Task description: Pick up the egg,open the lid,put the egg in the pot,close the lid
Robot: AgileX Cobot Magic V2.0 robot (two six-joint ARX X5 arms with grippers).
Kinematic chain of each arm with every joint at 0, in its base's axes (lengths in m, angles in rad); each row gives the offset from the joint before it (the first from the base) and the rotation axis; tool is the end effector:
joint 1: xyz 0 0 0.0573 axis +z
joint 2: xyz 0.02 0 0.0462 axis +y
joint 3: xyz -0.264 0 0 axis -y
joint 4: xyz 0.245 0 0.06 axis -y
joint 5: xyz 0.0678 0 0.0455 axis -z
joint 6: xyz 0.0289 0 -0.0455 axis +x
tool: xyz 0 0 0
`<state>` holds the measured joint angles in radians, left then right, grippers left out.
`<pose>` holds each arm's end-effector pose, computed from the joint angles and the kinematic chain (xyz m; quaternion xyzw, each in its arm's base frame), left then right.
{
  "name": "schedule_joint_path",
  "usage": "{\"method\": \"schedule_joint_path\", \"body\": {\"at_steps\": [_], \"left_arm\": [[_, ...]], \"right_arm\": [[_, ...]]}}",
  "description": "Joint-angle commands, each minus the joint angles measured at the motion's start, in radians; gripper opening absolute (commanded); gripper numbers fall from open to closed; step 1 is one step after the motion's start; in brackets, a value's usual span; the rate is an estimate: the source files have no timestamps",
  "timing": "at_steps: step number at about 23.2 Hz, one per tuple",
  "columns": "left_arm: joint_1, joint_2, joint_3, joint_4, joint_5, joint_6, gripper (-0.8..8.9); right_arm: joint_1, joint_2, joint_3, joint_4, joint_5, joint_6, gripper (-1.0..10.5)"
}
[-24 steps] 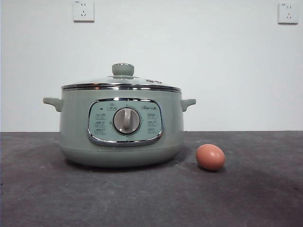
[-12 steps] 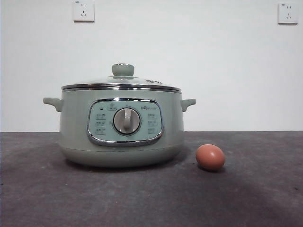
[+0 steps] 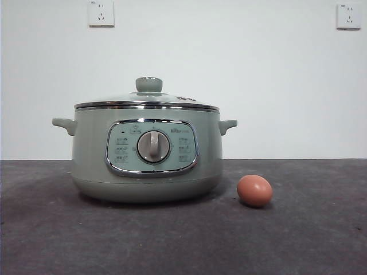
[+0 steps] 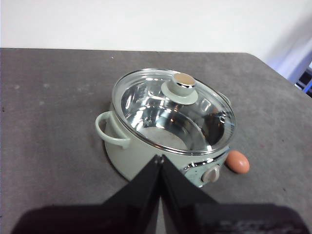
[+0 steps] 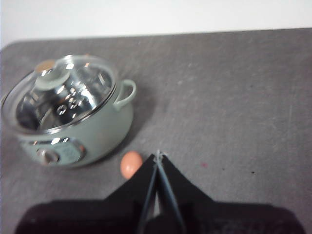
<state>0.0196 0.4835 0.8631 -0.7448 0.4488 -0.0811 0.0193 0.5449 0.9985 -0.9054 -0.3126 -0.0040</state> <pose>0.0795 -0.0110 0.3392 -0.0811 0.1850 -0.2021 0.9583 0.0737 0.0103 0.3600 0.0308 0.2213 0.1614 0.9613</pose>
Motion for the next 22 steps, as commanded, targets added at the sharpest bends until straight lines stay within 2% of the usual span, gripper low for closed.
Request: {"method": "schedule_joint_path", "body": {"at_steps": [1,8,9,10,11,12,14,15,18,22], "left_arm": [[0.003,0.021,0.051,-0.059,0.004,0.055,-0.06],[0.003,0.06,0.116,-0.13,0.008,0.067,0.02],[0.003,0.062,0.117,-0.13,0.016,0.067,0.15],[0.003,0.065,0.119,-0.13,0.03,0.067,0.73],[0.003,0.068,0.121,-0.129,0.045,0.066,1.73],[0.003,0.071,0.121,-0.129,0.061,0.066,2.84],[0.003,0.077,0.121,-0.129,0.084,0.066,5.75],[0.003,0.08,0.121,-0.129,0.089,0.066,6.43],[0.003,0.091,0.121,-0.129,0.135,0.066,6.61],[-0.002,0.115,0.121,-0.102,0.135,0.066,6.61]], "right_arm": [[0.0,0.024,0.032,-0.035,-0.012,-0.061,-0.1],[0.0,0.042,0.044,-0.048,-0.013,-0.06,0.1],[0.0,0.042,0.044,-0.05,-0.013,-0.06,0.5],[0.0,0.042,0.044,-0.053,-0.013,-0.06,1.4],[0.0,0.042,0.044,-0.057,-0.013,-0.06,2.6],[0.0,0.042,0.044,-0.061,-0.013,-0.06,3.7],[0.0,0.042,0.044,-0.071,-0.013,-0.059,5.8],[0.0,0.042,0.044,-0.075,-0.013,-0.059,6.3],[0.0,0.042,0.044,-0.09,-0.013,-0.06,6.3],[0.0,0.045,0.044,-0.089,-0.013,-0.059,6.3]]}}
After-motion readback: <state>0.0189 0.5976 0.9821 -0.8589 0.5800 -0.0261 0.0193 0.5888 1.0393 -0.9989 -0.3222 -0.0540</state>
